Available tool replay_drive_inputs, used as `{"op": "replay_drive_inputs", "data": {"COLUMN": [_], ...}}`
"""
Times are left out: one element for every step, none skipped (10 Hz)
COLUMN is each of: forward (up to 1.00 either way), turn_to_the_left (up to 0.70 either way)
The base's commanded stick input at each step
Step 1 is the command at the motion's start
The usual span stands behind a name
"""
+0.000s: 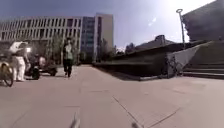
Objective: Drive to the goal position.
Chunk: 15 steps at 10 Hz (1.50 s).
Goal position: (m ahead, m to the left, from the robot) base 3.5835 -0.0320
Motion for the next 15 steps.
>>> {"op": "replay_drive_inputs", "data": {"forward": [1.00, 1.00, 1.00, 1.00, 1.00, 1.00, 1.00, 1.00, 1.00, 1.00, 1.00, 1.00, 1.00, 1.00, 1.00], "turn_to_the_left": [0.00, 0.00, 0.00, 0.00, 0.00, -0.21, -0.40, -0.40, -0.40, -0.40, 0.00, 0.00, 0.00, 0.00, 0.00]}}
